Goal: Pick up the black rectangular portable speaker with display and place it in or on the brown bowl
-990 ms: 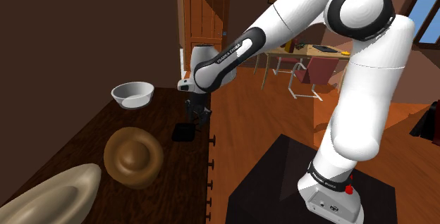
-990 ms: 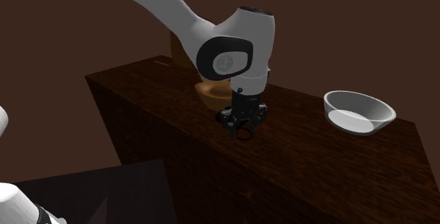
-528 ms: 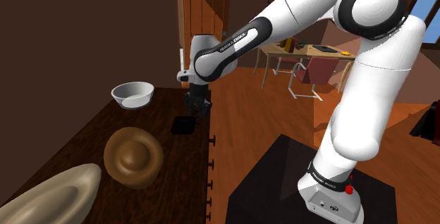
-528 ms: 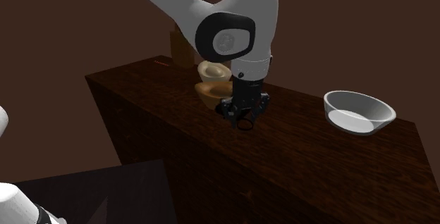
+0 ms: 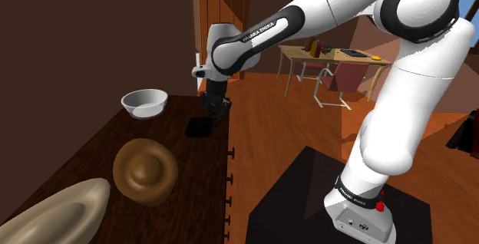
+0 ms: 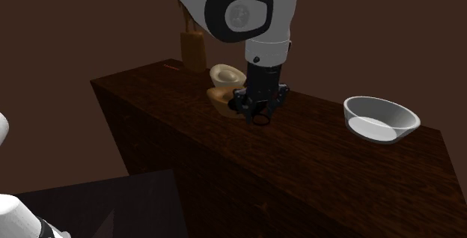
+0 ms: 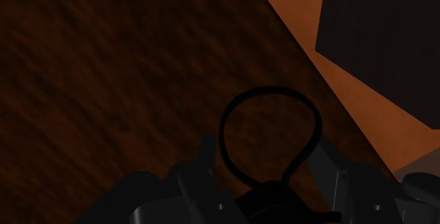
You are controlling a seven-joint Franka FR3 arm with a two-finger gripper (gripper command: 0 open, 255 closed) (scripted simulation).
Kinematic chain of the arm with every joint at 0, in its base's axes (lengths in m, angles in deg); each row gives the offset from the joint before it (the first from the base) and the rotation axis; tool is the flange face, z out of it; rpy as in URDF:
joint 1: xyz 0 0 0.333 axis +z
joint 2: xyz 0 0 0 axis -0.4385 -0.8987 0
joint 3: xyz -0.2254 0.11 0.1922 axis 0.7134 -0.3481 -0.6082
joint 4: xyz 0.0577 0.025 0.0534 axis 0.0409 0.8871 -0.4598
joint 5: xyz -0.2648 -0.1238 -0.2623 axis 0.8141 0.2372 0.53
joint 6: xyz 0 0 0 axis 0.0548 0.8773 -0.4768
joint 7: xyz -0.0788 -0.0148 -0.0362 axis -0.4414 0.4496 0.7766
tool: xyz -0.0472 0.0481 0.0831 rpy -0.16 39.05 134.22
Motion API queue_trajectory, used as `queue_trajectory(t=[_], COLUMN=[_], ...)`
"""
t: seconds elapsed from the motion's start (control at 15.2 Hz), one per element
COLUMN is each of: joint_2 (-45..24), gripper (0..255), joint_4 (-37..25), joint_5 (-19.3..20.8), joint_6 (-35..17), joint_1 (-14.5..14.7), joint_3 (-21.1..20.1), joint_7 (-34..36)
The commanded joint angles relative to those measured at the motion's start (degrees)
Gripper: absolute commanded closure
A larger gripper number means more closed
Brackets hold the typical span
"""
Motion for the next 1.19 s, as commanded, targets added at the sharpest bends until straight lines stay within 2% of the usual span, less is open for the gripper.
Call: queue_trajectory(t=[0.0,0.26,0.73,1.12], joint_2=[0.6,1.7,-5.2,-12.8], gripper=[255,255,255,255], joint_4=[-0.8,-2.3,-10.2,-19.7], joint_5=[0.0,0.0,2.2,5.4], joint_6=[1.5,4.0,4.2,5.7], joint_1=[0.0,-0.1,4.5,9.0], joint_3=[0.0,0.1,-4.3,-6.8], joint_7=[0.1,0.2,10.3,18.8])
